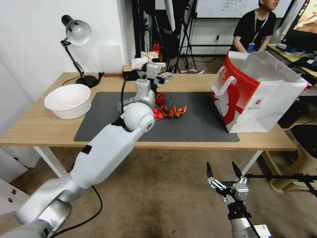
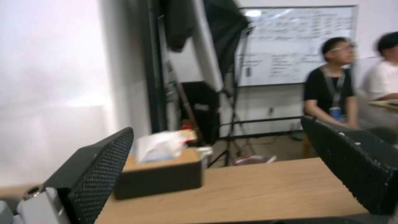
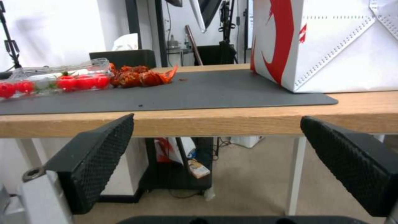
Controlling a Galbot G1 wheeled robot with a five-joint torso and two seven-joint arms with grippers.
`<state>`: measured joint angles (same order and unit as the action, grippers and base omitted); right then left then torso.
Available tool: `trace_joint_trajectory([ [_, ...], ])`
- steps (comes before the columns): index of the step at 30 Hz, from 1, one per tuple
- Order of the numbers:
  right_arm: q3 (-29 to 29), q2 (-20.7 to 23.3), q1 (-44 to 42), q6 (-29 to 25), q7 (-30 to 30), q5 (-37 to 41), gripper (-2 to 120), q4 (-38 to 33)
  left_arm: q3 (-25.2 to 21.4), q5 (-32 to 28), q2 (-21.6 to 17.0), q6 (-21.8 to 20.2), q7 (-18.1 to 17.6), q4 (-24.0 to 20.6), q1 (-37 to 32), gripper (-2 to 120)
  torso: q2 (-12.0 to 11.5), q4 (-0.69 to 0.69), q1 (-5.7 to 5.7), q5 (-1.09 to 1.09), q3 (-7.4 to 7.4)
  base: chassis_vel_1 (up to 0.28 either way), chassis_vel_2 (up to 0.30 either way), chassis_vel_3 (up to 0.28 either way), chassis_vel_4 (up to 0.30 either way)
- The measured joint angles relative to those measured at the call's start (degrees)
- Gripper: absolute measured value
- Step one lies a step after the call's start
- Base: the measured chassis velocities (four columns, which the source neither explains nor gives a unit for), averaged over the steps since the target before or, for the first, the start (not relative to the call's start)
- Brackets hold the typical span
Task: Pick up the trash from the table and place it into the takeout bag.
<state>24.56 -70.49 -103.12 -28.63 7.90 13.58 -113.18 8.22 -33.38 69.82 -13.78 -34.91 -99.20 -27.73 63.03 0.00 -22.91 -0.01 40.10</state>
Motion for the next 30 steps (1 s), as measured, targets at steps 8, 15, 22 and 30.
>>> trace_joint_trajectory([
  [8, -0.1, -0.1, 0.0, 0.0, 0.0, -0.3, 100, 0.0, -6.5, 0.8, -2.7, 0.7, 0.8, -2.7, -9.4, 100, 0.0, -0.01, 0.00, -0.01, 0.00, 0.000, 0.000, 0.000, 0.000],
  [15, -0.4, -0.1, 0.1, 0.0, 0.0, -0.5, 100, 0.1, -12.7, 4.6, -4.0, 3.2, 2.4, -5.9, -19.2, 100, 0.0, 0.02, -0.01, 0.02, 0.00, 0.000, 0.000, 0.000, 0.000],
  [22, -0.7, -0.1, 0.2, 0.1, -0.1, -0.7, 100, -0.1, -17.0, 7.7, -4.5, 6.2, 3.1, -9.1, -28.6, 100, 0.0, 0.00, -0.01, 0.01, 0.00, 0.000, 0.000, 0.000, 0.000],
  [30, -0.5, 0.2, -0.2, 0.0, -0.1, -0.6, 100, -0.7, -21.4, 9.4, -4.4, 11.4, 7.2, -12.2, -38.6, 100, 0.0, 0.00, 0.00, 0.01, 0.00, 0.000, 0.000, 0.000, 0.000],
])
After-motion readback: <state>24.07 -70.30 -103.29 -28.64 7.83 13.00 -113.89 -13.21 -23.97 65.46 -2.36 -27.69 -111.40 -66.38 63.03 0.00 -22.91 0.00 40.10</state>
